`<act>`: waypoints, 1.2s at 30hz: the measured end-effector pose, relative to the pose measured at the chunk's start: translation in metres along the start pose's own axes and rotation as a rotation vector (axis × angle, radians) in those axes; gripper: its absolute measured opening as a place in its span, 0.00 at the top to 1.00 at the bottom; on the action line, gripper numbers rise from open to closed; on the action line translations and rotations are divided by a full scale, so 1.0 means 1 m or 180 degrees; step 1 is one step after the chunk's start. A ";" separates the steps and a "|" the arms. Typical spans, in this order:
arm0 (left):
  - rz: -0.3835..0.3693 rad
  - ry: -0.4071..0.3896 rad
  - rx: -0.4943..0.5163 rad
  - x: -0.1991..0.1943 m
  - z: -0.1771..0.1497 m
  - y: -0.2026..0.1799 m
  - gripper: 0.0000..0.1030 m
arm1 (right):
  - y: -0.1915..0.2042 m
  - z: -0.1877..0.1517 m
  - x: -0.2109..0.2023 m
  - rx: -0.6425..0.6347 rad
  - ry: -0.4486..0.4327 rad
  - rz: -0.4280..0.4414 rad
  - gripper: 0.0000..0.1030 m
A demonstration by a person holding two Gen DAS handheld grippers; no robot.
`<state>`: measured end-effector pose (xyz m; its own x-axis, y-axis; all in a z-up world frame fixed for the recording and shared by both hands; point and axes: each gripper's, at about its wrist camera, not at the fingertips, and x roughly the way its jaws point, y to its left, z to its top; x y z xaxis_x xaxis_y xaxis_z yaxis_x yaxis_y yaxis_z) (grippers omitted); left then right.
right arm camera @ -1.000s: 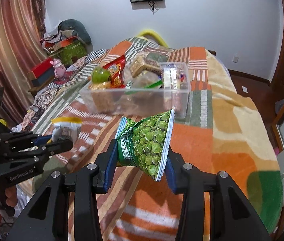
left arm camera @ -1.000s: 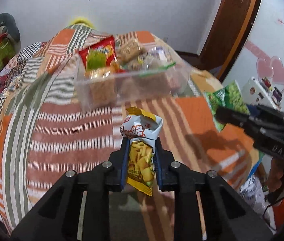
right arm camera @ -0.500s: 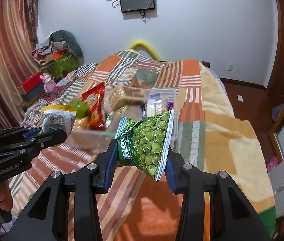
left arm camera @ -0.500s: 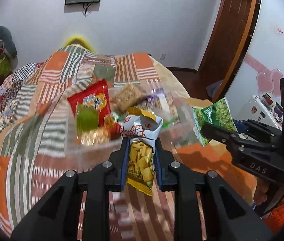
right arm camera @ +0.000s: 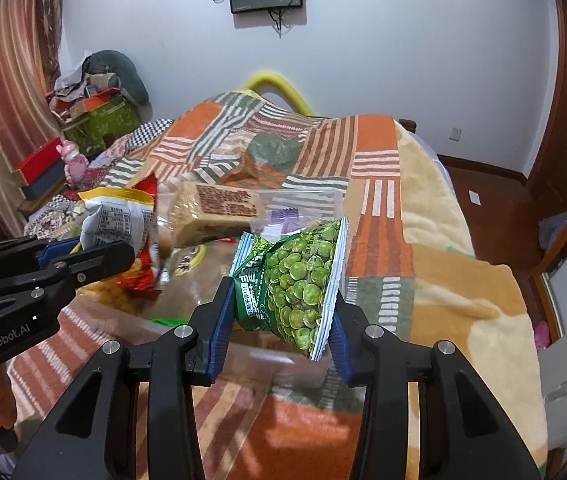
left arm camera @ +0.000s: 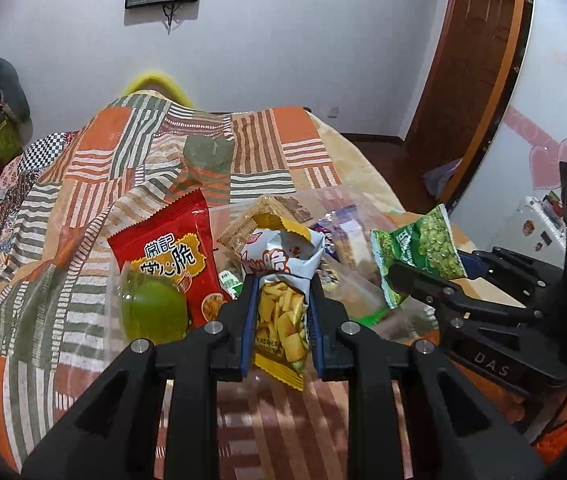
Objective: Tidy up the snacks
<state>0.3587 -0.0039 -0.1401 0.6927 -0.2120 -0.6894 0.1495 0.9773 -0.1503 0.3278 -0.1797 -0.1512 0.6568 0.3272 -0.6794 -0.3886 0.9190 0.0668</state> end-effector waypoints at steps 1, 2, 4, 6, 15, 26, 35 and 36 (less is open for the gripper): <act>0.0016 0.0014 -0.0003 0.004 0.000 0.001 0.78 | 0.000 0.000 0.001 -0.0006 0.0018 0.0006 0.62; 0.0022 0.0027 -0.0010 0.007 -0.001 0.000 0.78 | 0.001 -0.001 0.004 -0.0014 0.0049 0.0024 0.62; 0.0008 0.0089 -0.0045 0.016 -0.002 0.003 0.78 | 0.002 -0.003 0.009 -0.0030 0.0107 0.0047 0.62; 0.0028 0.0107 -0.0044 0.023 -0.004 0.003 0.78 | 0.004 -0.005 0.011 -0.0093 0.0108 0.0003 0.62; -0.0002 0.0208 -0.0119 0.023 -0.009 0.007 0.52 | 0.004 -0.005 0.003 -0.0129 0.0189 -0.0011 0.57; 0.0122 -0.0288 -0.0073 -0.061 -0.009 -0.004 0.50 | 0.003 0.004 -0.064 -0.0099 -0.0147 0.0025 0.49; 0.0209 -0.0958 -0.0013 -0.168 -0.007 -0.019 0.50 | 0.022 0.014 -0.154 -0.0014 -0.0762 0.0183 0.49; 0.0204 -0.1035 -0.0015 -0.182 -0.009 -0.021 0.50 | 0.025 0.012 -0.163 -0.0013 -0.0824 0.0186 0.49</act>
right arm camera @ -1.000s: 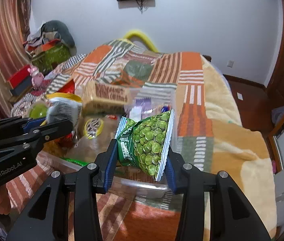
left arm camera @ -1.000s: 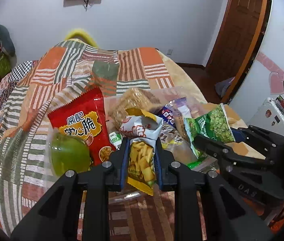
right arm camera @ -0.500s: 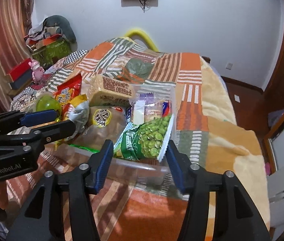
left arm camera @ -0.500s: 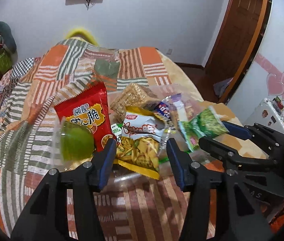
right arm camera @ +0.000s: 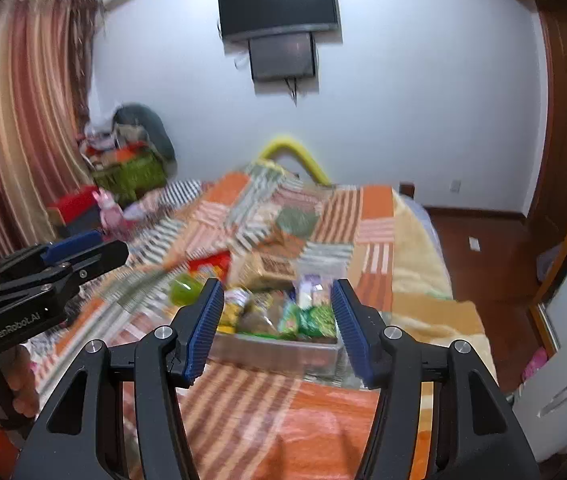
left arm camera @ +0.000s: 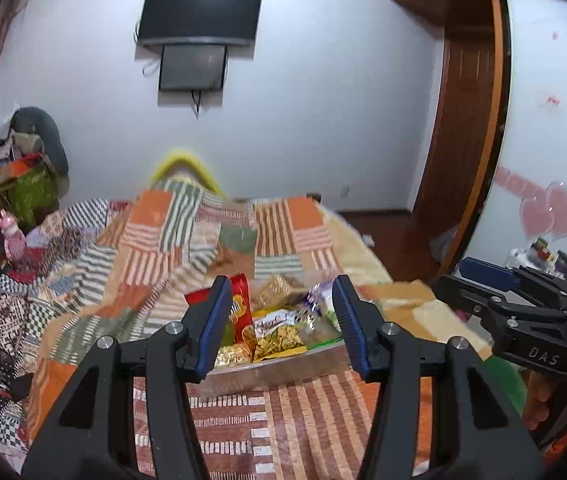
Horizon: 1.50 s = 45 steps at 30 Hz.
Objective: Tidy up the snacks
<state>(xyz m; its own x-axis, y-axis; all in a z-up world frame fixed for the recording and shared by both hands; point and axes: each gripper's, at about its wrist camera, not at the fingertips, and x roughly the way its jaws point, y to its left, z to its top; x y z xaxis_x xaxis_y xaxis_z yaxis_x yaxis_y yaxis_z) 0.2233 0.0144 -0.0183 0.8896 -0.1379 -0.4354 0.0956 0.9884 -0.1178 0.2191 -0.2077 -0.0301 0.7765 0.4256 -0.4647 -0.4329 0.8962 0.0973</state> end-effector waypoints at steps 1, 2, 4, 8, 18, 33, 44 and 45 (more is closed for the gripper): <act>-0.0005 -0.0046 -0.0004 -0.007 0.002 0.000 0.50 | 0.003 0.001 -0.010 0.0001 -0.0069 0.0010 0.49; -0.0010 -0.0098 -0.0003 -0.016 0.003 -0.001 0.50 | 0.006 0.001 -0.019 0.0003 -0.0127 0.0025 0.49; -0.0007 -0.0215 0.0016 -0.035 0.004 -0.004 0.50 | 0.011 0.002 -0.031 0.0002 -0.0203 0.0046 0.49; -0.0005 -0.0387 0.0055 -0.065 0.003 -0.009 0.37 | 0.020 0.001 -0.049 -0.0012 -0.0329 0.0063 0.45; 0.0151 -0.0712 0.0181 -0.113 -0.006 -0.019 0.09 | 0.035 -0.005 -0.062 -0.0049 -0.0524 -0.0073 0.14; 0.0162 -0.0774 0.0251 -0.128 -0.019 -0.033 0.00 | 0.035 -0.014 -0.079 -0.0034 -0.0643 -0.0153 0.00; 0.0180 -0.0803 0.0152 -0.130 -0.017 -0.029 0.00 | 0.036 -0.016 -0.085 -0.0045 -0.0681 -0.0158 0.00; 0.0175 -0.0804 0.0150 -0.131 -0.018 -0.029 0.00 | 0.035 -0.016 -0.085 -0.0043 -0.0683 -0.0154 0.00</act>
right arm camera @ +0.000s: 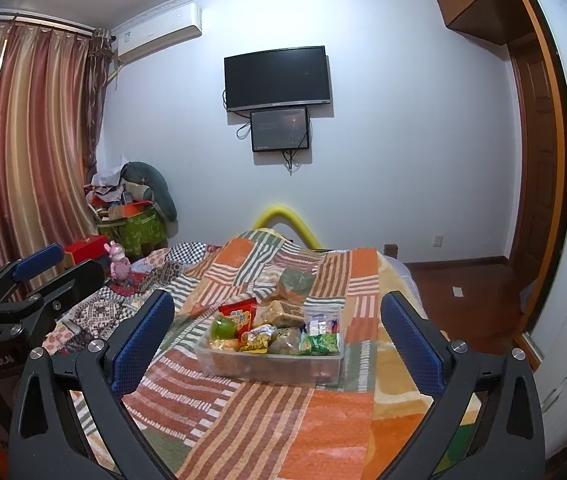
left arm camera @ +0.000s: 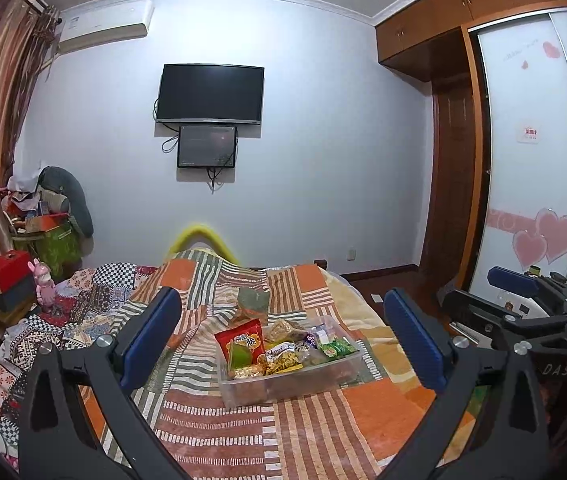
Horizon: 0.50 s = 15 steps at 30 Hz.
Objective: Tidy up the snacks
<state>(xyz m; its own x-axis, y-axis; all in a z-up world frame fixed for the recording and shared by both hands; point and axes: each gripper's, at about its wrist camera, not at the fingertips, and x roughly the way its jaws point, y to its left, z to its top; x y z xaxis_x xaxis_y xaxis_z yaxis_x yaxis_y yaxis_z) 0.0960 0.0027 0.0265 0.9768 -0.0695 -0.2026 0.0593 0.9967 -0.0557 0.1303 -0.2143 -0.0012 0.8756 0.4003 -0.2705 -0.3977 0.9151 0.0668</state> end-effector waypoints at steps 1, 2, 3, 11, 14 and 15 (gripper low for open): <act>0.0004 -0.0002 -0.0001 0.000 0.000 0.000 0.00 | 0.000 0.000 0.000 0.0001 -0.0004 0.0001 0.00; 0.0011 -0.0006 -0.0002 0.000 0.000 0.000 0.00 | 0.000 0.000 -0.001 0.0002 -0.0007 0.0000 0.00; 0.0015 -0.0006 0.0000 0.000 0.000 0.000 0.00 | 0.000 0.000 -0.002 0.0003 -0.0009 0.0001 0.00; 0.0025 0.0010 -0.0024 0.003 0.002 0.000 0.00 | -0.001 0.001 -0.004 0.0003 -0.0017 0.0020 0.00; 0.0027 0.0014 -0.0031 0.004 0.002 0.000 0.00 | 0.000 0.002 -0.005 -0.0003 -0.0028 0.0015 0.00; 0.0030 0.0013 -0.0030 0.004 0.002 0.000 0.00 | 0.000 0.003 -0.004 -0.0003 -0.0028 0.0017 0.00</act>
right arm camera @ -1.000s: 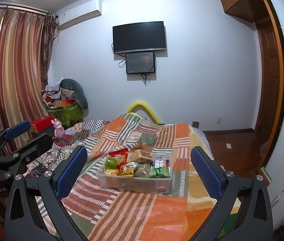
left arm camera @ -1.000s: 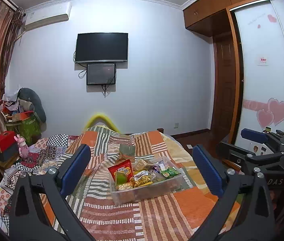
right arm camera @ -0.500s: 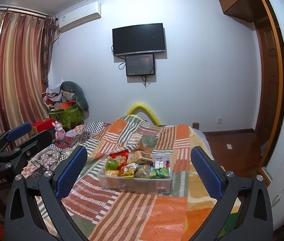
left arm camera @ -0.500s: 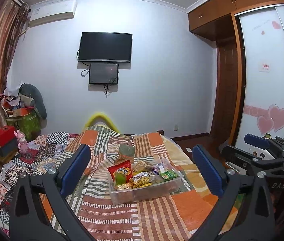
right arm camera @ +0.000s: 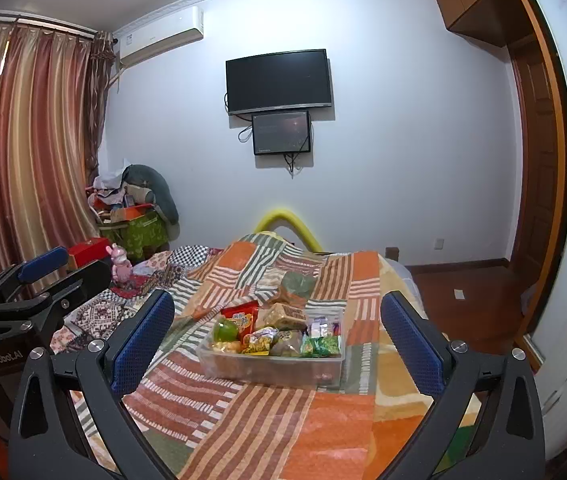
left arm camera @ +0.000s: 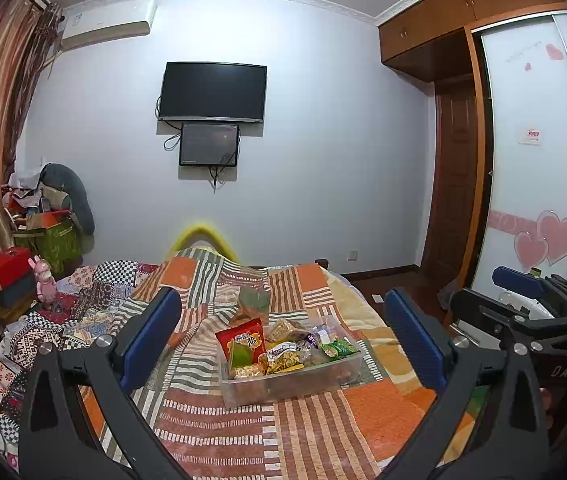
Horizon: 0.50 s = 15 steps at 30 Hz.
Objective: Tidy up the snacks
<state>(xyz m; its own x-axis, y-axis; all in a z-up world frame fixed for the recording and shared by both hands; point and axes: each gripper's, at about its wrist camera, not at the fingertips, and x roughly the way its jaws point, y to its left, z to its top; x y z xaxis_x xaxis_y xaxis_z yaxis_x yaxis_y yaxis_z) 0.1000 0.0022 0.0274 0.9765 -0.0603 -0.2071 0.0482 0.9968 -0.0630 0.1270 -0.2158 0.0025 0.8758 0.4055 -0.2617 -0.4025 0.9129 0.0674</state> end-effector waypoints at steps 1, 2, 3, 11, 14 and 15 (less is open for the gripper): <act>0.0003 0.0000 -0.0001 0.000 0.000 0.000 0.00 | 0.000 0.000 0.000 -0.0002 -0.0001 -0.0001 0.00; 0.0004 -0.0001 -0.0004 0.000 0.000 0.000 0.00 | 0.000 0.000 0.000 -0.0007 -0.0002 -0.0004 0.00; 0.0005 0.0000 -0.0008 0.000 0.000 0.000 0.00 | 0.000 0.000 0.000 -0.0008 -0.0002 -0.0005 0.00; -0.0005 0.0027 -0.0048 0.002 -0.002 0.002 0.00 | 0.000 0.001 0.001 -0.0009 0.0000 -0.0008 0.00; -0.0009 0.0030 -0.0045 0.002 -0.001 0.002 0.00 | 0.000 0.001 0.001 -0.0007 0.0006 -0.0013 0.00; -0.0010 0.0029 -0.0045 0.002 -0.001 0.002 0.00 | 0.000 0.001 0.001 -0.0007 0.0006 -0.0014 0.00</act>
<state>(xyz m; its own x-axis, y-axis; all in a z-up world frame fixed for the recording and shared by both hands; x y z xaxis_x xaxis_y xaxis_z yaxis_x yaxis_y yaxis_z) 0.1022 0.0041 0.0255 0.9744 -0.0640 -0.2156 0.0482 0.9958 -0.0776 0.1279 -0.2160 0.0032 0.8771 0.4013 -0.2638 -0.3992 0.9146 0.0641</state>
